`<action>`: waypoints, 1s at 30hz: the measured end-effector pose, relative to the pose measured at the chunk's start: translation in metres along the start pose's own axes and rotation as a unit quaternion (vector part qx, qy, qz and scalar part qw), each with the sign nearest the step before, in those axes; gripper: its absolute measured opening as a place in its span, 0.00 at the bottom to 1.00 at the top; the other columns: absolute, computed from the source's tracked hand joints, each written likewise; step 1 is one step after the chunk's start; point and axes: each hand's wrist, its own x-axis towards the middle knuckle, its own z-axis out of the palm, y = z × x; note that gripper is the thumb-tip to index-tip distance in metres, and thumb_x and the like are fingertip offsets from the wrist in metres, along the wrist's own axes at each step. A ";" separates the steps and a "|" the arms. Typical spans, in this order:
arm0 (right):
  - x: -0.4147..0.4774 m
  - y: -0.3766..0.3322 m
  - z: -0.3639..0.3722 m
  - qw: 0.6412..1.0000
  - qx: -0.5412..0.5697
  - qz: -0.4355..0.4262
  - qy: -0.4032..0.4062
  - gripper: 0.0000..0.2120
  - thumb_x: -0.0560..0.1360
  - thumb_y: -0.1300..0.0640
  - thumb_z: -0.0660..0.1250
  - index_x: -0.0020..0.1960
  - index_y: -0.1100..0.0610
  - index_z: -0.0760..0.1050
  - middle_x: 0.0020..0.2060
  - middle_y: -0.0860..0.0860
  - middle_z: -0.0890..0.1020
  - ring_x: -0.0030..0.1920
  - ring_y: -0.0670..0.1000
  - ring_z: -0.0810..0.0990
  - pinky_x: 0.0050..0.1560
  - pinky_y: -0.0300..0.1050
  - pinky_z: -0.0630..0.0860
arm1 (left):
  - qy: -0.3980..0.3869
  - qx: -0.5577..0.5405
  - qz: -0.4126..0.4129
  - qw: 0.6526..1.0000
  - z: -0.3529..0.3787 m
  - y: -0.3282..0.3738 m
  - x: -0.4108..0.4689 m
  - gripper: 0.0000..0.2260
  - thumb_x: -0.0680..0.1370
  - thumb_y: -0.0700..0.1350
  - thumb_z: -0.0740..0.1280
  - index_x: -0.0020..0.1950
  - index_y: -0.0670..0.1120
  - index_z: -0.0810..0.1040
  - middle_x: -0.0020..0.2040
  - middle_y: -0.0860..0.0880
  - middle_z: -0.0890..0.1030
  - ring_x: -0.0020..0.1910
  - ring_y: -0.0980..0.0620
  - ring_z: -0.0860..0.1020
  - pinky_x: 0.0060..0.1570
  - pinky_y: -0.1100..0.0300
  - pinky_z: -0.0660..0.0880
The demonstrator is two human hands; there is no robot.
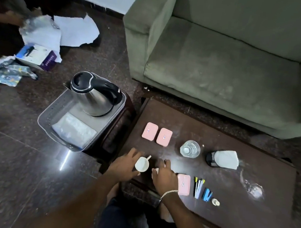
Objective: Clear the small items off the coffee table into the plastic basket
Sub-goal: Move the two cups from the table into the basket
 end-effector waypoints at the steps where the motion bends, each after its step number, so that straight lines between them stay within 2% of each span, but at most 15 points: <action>1: -0.002 0.002 0.008 1.000 -0.017 0.013 -0.003 0.25 0.78 0.44 0.62 0.72 0.51 0.65 0.72 0.57 0.67 0.47 0.62 0.84 0.45 0.51 0.79 | -0.007 0.006 -0.005 1.000 0.007 0.005 0.003 0.38 0.72 0.55 0.74 0.77 0.57 0.58 0.71 0.50 0.63 0.60 0.40 0.79 0.52 0.46 0.80; 4: -0.004 0.007 0.034 0.998 -0.049 0.032 -0.012 0.29 0.77 0.41 0.64 0.75 0.48 0.62 0.78 0.57 0.59 0.48 0.62 0.84 0.46 0.51 0.79 | -0.020 0.042 -0.003 0.999 0.025 0.015 0.015 0.40 0.72 0.49 0.75 0.78 0.60 0.55 0.75 0.50 0.60 0.60 0.40 0.79 0.52 0.45 0.80; 7: -0.002 0.010 0.051 0.998 -0.038 0.042 -0.023 0.31 0.77 0.42 0.65 0.76 0.48 0.60 0.77 0.56 0.60 0.51 0.62 0.82 0.46 0.51 0.79 | -0.032 0.085 0.011 0.996 0.036 0.022 0.025 0.35 0.75 0.46 0.71 0.75 0.63 0.58 0.77 0.50 0.58 0.58 0.39 0.77 0.50 0.45 0.80; 10: 0.001 0.010 0.060 0.998 -0.023 0.054 -0.037 0.31 0.77 0.44 0.65 0.77 0.46 0.58 0.75 0.54 0.61 0.53 0.62 0.81 0.47 0.51 0.79 | -0.041 0.113 0.012 0.993 0.042 0.021 0.033 0.26 0.78 0.45 0.67 0.72 0.63 0.63 0.73 0.47 0.64 0.55 0.39 0.77 0.47 0.45 0.80; 15: 0.002 0.010 0.063 0.998 -0.013 0.055 -0.035 0.27 0.79 0.53 0.62 0.77 0.47 0.58 0.73 0.56 0.62 0.59 0.63 0.76 0.51 0.54 0.78 | -0.043 0.118 0.013 0.992 0.047 0.015 0.038 0.22 0.78 0.41 0.65 0.68 0.60 0.66 0.68 0.45 0.67 0.54 0.39 0.77 0.47 0.43 0.80; 18: 0.000 0.005 0.058 0.999 -0.017 0.038 -0.022 0.25 0.79 0.59 0.60 0.75 0.48 0.61 0.73 0.55 0.63 0.61 0.64 0.74 0.54 0.54 0.77 | -0.026 0.107 0.003 0.994 0.043 0.009 0.033 0.19 0.79 0.44 0.66 0.68 0.56 0.68 0.68 0.45 0.68 0.54 0.39 0.77 0.47 0.43 0.80; 21: -0.006 -0.004 0.046 1.000 -0.018 0.012 0.003 0.25 0.79 0.59 0.59 0.75 0.48 0.62 0.72 0.55 0.65 0.61 0.64 0.74 0.57 0.54 0.76 | -0.005 0.091 -0.006 0.996 0.031 0.000 0.017 0.21 0.78 0.49 0.66 0.70 0.56 0.68 0.65 0.45 0.69 0.52 0.40 0.78 0.47 0.45 0.81; 23: -0.012 -0.019 0.031 0.999 -0.006 -0.017 0.030 0.26 0.76 0.59 0.65 0.74 0.50 0.67 0.68 0.56 0.71 0.56 0.65 0.76 0.53 0.55 0.78 | 0.018 0.072 -0.014 0.997 0.016 -0.007 0.001 0.24 0.76 0.52 0.66 0.72 0.57 0.66 0.65 0.46 0.69 0.51 0.39 0.79 0.47 0.46 0.81; 25: -0.016 -0.037 0.017 0.997 0.000 -0.059 0.056 0.28 0.69 0.60 0.72 0.68 0.53 0.74 0.60 0.57 0.77 0.48 0.65 0.80 0.45 0.56 0.81 | 0.039 0.060 -0.015 0.997 -0.002 -0.016 -0.017 0.27 0.74 0.55 0.64 0.73 0.58 0.64 0.65 0.47 0.67 0.52 0.40 0.79 0.46 0.46 0.81; 26: -0.016 -0.049 0.009 0.995 0.003 -0.076 0.069 0.28 0.67 0.60 0.74 0.67 0.54 0.75 0.58 0.56 0.78 0.47 0.64 0.80 0.45 0.56 0.81 | 0.051 0.053 -0.016 0.997 -0.014 -0.022 -0.027 0.28 0.73 0.56 0.63 0.73 0.58 0.64 0.64 0.48 0.67 0.51 0.40 0.79 0.46 0.46 0.81; 30: -0.013 -0.101 -0.023 0.982 0.035 -0.139 0.121 0.31 0.67 0.57 0.74 0.69 0.55 0.70 0.62 0.54 0.76 0.54 0.60 0.77 0.55 0.52 0.79 | 0.116 0.020 -0.044 0.992 -0.067 -0.051 -0.060 0.30 0.70 0.59 0.62 0.72 0.59 0.65 0.62 0.50 0.68 0.49 0.41 0.81 0.44 0.47 0.81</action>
